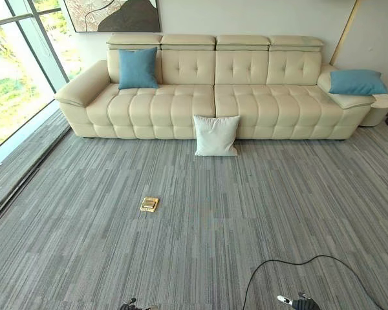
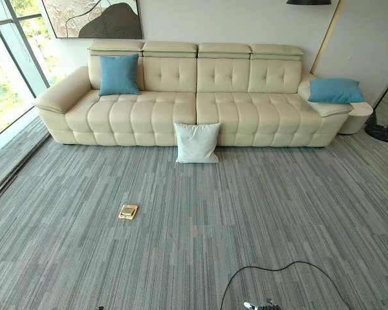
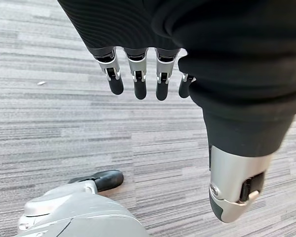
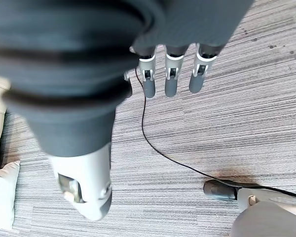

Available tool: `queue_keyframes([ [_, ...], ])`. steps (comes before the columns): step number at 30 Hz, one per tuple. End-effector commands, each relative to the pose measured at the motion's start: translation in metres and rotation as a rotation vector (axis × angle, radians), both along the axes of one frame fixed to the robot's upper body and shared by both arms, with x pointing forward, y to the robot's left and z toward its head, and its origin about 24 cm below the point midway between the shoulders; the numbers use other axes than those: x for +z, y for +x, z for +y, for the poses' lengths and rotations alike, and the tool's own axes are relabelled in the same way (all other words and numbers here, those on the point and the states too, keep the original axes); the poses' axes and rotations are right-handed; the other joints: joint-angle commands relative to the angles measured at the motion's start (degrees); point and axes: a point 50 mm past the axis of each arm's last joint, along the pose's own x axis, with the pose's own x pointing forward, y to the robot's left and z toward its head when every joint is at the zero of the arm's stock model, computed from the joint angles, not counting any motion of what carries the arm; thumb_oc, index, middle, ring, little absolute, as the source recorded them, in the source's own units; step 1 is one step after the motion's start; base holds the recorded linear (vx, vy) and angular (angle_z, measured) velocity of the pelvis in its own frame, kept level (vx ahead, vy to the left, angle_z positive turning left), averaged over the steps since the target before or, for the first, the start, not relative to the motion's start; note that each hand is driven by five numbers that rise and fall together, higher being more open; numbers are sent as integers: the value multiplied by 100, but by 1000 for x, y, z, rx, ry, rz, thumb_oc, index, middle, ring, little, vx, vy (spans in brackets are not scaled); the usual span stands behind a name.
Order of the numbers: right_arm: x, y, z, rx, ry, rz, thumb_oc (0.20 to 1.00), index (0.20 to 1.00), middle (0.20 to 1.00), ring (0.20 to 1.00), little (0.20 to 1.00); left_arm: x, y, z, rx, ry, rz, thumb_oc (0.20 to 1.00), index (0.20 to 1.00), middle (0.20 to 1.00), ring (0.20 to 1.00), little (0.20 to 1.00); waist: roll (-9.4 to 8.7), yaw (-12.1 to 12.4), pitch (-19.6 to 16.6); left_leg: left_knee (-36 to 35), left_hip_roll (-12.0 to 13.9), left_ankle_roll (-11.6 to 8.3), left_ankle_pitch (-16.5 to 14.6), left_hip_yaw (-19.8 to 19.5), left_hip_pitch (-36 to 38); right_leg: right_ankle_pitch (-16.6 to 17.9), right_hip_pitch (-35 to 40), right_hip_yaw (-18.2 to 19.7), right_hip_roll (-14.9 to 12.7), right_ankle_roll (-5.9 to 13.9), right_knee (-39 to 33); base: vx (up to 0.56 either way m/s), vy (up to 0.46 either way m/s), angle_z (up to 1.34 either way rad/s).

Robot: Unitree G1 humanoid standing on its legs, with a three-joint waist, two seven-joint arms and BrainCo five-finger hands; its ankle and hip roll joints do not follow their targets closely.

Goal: Pick up all the scattered cushions and arrange them neatly on the sofa.

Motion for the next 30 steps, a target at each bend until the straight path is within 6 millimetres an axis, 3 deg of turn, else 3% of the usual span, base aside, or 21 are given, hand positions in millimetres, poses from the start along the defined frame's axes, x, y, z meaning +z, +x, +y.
queue_keyframes([
  [1,6,19,-4,47,-36,-30,1000,1000,1000,1000,1000,3,18,1,11,11,-35,1000,1000,1000,1000,1000,-61,-27,144,-5,170,-345,-508,-246,195,-596,223,-52,-372,532,5,0,0,0],
  [30,4,18,1,62,-31,-12,1000,1000,1000,1000,1000,4,20,3,54,-3,-51,1000,1000,1000,1000,1000,-112,17,244,-5,169,-332,-501,-288,103,-572,150,-133,-401,556,5,2,1,1],
])
